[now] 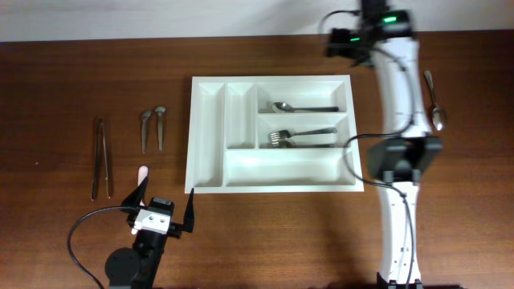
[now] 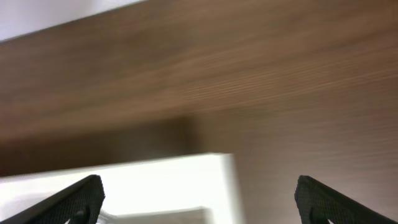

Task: Pack container
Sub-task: 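Move the right gripper back over the remaining spoon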

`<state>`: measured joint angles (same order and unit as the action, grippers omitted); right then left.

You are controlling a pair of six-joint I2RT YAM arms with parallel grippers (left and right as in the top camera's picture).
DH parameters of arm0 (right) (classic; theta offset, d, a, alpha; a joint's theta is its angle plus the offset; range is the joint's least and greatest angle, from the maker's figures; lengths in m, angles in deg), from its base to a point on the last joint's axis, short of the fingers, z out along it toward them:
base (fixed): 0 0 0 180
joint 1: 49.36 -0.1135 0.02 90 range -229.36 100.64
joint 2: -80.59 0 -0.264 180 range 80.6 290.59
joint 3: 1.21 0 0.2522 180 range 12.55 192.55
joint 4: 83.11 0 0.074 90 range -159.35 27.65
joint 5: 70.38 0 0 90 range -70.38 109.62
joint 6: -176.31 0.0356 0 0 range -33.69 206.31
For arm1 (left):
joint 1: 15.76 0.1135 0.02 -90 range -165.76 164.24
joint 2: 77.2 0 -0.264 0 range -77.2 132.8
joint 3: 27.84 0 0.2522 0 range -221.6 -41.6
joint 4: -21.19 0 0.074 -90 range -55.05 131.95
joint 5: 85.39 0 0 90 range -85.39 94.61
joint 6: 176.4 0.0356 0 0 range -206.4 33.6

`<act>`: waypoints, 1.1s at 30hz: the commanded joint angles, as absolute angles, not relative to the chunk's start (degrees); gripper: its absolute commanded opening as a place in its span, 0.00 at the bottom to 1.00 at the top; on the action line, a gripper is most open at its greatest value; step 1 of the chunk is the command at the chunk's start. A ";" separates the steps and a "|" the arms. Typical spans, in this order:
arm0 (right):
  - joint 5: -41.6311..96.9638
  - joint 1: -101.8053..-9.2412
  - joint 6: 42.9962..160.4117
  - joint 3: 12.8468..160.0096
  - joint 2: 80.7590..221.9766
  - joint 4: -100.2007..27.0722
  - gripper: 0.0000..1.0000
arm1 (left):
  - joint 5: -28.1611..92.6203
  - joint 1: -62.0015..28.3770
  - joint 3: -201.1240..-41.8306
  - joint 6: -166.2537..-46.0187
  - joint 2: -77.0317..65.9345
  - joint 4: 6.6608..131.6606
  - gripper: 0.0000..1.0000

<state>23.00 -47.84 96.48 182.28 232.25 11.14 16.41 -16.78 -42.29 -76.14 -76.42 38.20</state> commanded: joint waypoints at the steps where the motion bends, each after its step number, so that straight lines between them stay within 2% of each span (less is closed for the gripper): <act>1: 21.93 -40.91 79.91 185.01 224.49 14.26 0.99 | 16.41 -17.00 -42.09 -76.42 -76.86 38.48 0.99; 6: 22.85 -30.42 77.42 184.07 224.64 22.05 0.99 | 16.41 -17.00 -42.09 -76.42 -76.86 38.48 0.99; 9: 27.87 -25.92 72.63 181.39 224.69 22.05 0.99 | 16.41 -17.00 -42.09 -76.42 -76.86 38.48 0.99; 13: 25.43 -22.53 68.18 177.80 224.71 20.43 0.99 | 16.41 -17.00 -42.09 -76.42 -76.86 38.48 0.99; 20: 22.17 -22.38 63.28 169.19 225.87 14.33 0.99 | 16.41 -17.00 -42.09 -76.42 -76.86 38.48 0.99; 24: 12.44 -24.83 60.35 165.19 227.22 12.12 0.99 | 16.41 -17.00 -42.09 -76.42 -76.86 38.48 0.99; 33: 12.64 -26.16 61.22 164.67 231.11 6.99 0.98 | 16.41 -17.00 -42.09 -76.44 -76.86 38.48 0.99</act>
<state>14.24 -26.40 60.81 164.99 230.02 7.36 16.41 -16.78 -42.29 -76.14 -76.42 38.20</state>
